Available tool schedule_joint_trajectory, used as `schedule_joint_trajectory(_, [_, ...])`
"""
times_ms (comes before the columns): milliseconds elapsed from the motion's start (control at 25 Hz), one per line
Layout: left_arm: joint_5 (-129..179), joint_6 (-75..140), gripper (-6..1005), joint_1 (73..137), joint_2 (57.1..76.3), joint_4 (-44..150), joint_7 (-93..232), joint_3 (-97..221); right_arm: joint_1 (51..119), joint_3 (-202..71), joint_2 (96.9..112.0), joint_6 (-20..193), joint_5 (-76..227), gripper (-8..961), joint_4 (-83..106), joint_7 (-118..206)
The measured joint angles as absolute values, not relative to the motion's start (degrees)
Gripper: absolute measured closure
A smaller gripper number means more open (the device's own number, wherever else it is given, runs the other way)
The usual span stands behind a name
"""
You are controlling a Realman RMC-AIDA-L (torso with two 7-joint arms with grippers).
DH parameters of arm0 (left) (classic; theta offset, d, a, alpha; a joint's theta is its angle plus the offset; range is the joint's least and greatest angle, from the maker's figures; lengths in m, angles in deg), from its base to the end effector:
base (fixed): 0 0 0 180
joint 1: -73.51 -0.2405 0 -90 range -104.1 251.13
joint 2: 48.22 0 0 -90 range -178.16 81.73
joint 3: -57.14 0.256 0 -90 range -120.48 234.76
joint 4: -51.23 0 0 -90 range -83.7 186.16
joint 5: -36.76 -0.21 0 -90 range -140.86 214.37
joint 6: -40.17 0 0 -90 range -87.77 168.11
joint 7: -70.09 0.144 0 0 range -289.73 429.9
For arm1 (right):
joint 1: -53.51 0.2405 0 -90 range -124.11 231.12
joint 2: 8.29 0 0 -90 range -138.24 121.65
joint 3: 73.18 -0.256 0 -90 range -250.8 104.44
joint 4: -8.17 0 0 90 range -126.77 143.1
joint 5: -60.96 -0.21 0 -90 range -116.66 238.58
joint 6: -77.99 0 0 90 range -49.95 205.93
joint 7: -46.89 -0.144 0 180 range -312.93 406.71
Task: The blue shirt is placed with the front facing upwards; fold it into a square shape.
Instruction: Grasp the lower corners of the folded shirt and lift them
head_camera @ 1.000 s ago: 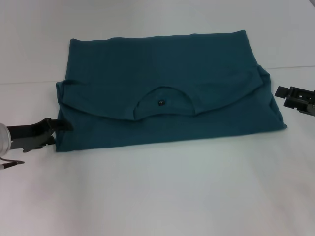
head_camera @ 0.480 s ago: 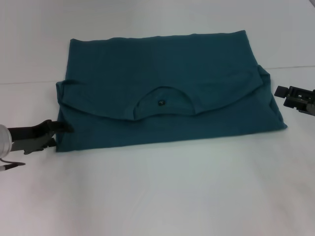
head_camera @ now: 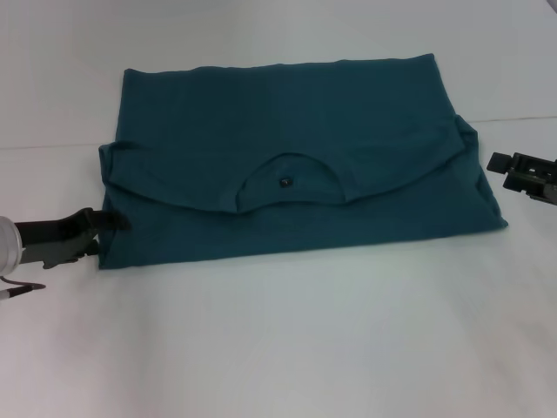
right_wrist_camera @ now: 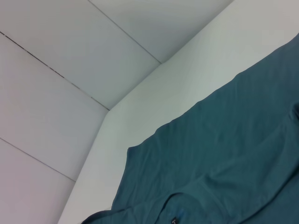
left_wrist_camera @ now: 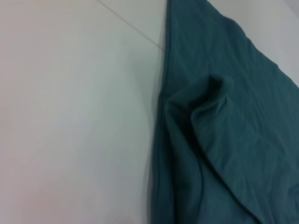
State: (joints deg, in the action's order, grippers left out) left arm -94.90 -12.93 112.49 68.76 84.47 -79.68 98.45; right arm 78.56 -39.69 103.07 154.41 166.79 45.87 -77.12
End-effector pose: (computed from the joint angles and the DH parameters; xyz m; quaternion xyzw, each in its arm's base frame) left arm -0.3027 0.4117 0.0081 -0.6464 -0.6903 -0.1778 0.2720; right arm 0.3313 0.3512 0.0916 -0.6977 0.5853 0.3432 0.2299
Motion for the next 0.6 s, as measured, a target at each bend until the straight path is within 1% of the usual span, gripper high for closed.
schedule_joint_trajectory(600, [-95.68, -12.15, 295, 112.26, 68.56, 83.69, -79.77, 99.09, 78.89, -39.7, 103.16, 154.44, 166.94, 236, 45.81, -77.12])
